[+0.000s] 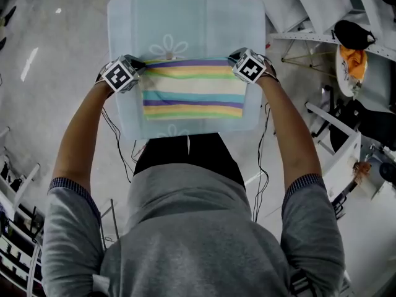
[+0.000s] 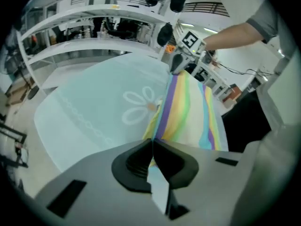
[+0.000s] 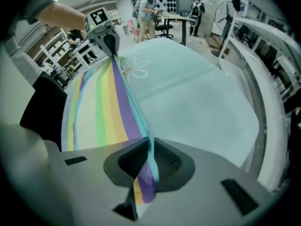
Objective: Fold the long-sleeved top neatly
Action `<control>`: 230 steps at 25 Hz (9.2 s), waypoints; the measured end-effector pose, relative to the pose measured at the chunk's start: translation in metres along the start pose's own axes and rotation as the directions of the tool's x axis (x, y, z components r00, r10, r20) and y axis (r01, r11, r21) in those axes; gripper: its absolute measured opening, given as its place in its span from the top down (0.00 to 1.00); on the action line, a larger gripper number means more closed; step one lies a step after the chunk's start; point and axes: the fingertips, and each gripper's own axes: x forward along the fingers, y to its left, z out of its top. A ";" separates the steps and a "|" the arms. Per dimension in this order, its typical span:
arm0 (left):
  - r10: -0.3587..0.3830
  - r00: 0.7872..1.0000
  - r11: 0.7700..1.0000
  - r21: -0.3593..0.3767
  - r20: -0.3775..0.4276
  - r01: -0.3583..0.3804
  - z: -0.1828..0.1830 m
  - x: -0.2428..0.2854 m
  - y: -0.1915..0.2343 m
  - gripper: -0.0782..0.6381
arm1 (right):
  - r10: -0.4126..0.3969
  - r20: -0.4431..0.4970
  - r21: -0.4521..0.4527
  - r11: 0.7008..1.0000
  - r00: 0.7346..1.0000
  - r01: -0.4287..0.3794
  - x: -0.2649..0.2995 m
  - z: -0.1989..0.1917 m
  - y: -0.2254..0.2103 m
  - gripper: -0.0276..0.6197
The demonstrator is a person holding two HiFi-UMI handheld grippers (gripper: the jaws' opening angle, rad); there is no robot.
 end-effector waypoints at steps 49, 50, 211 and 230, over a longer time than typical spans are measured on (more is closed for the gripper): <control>0.550 0.834 0.541 -0.775 0.033 -0.326 -0.072 0.008 -0.047 0.52 | 0.118 0.617 0.177 0.942 0.778 -0.284 -0.092 0.186 0.182 0.39; 0.556 0.831 0.538 -0.771 0.021 -0.341 -0.072 0.009 -0.047 0.56 | 0.116 0.614 0.182 0.942 0.781 -0.283 -0.091 0.181 0.179 0.39; 0.271 0.307 0.924 -0.156 0.912 -0.350 0.300 -0.333 -0.359 0.87 | -0.245 0.921 0.221 0.969 0.304 0.110 -0.488 0.034 0.226 0.77; 0.273 0.352 0.922 -0.139 0.895 -0.362 0.297 -0.314 -0.358 0.87 | -0.268 0.918 0.231 0.960 0.292 0.156 -0.480 0.034 0.220 0.95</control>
